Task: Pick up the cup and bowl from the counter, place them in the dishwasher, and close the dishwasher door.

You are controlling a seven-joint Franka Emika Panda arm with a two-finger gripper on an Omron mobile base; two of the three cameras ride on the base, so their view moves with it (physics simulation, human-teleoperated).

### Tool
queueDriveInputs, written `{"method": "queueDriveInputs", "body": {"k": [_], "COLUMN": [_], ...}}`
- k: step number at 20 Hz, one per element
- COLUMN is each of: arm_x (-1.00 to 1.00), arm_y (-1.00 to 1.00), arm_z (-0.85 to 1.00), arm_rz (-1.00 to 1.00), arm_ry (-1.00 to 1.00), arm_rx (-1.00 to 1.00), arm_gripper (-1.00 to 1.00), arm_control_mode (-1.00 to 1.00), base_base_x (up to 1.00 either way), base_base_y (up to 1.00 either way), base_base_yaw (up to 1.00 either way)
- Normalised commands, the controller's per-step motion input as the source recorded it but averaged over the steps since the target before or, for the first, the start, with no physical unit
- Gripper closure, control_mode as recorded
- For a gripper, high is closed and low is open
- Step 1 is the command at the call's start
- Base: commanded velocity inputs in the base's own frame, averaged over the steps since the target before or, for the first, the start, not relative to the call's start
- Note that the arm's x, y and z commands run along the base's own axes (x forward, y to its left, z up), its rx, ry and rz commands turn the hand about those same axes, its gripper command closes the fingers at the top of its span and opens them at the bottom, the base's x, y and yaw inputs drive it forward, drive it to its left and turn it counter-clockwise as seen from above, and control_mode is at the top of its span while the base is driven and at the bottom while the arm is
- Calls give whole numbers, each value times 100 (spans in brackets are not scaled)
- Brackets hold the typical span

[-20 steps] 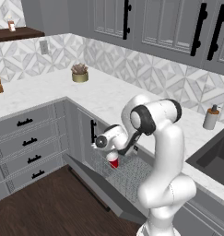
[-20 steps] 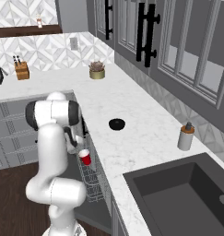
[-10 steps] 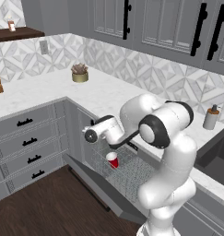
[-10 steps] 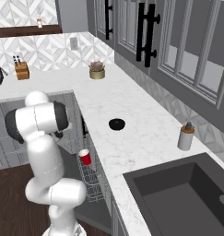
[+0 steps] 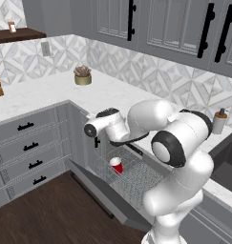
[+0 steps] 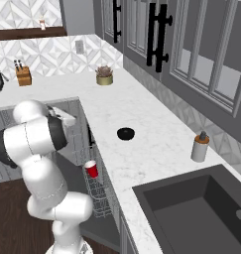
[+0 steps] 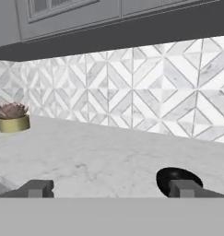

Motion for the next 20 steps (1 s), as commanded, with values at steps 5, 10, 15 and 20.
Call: {"method": "queueDriveInputs", "body": {"k": [5, 10, 15, 20], "arm_x": [-18, -22, -21, 0], "arm_y": [-58, -41, -32, -28], "arm_z": [100, 100, 80, -30], "arm_rz": [-11, -2, 14, 14], "arm_ry": [19, 20, 50, 31], "arm_rx": [46, 43, 7, 1], "arm_gripper": [-100, -100, -100, -100], "arm_control_mode": [-100, -100, -100, -100], "base_base_x": [0, 0, 0, 0], "base_base_y": [0, 0, 0, 0], "base_base_yaw": [0, 0, 0, 0]}}
